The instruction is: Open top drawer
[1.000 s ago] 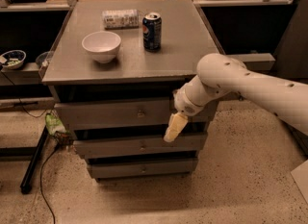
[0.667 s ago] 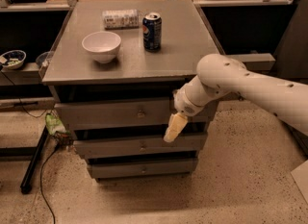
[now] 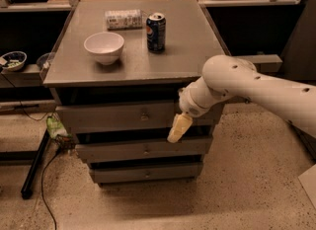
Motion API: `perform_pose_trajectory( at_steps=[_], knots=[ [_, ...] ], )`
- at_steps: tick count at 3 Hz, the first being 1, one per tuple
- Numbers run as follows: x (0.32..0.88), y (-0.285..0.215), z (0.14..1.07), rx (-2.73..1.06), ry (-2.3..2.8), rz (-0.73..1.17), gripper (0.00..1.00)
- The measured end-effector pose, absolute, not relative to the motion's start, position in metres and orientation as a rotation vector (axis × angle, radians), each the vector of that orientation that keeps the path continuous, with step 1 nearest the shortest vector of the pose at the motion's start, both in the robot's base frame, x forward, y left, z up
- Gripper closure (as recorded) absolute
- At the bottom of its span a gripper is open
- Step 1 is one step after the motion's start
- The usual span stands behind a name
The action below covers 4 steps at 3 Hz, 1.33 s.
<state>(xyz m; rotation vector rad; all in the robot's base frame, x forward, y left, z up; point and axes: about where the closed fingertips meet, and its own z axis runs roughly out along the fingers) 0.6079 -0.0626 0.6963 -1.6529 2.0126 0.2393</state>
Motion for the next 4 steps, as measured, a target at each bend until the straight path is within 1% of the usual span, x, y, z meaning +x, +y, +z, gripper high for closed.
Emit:
perform_pose_trajectory(
  at_steps=[4],
  knots=[
    [0.629,-0.053,0.673,-1.644,2.020,0.315,0.00]
  ],
)
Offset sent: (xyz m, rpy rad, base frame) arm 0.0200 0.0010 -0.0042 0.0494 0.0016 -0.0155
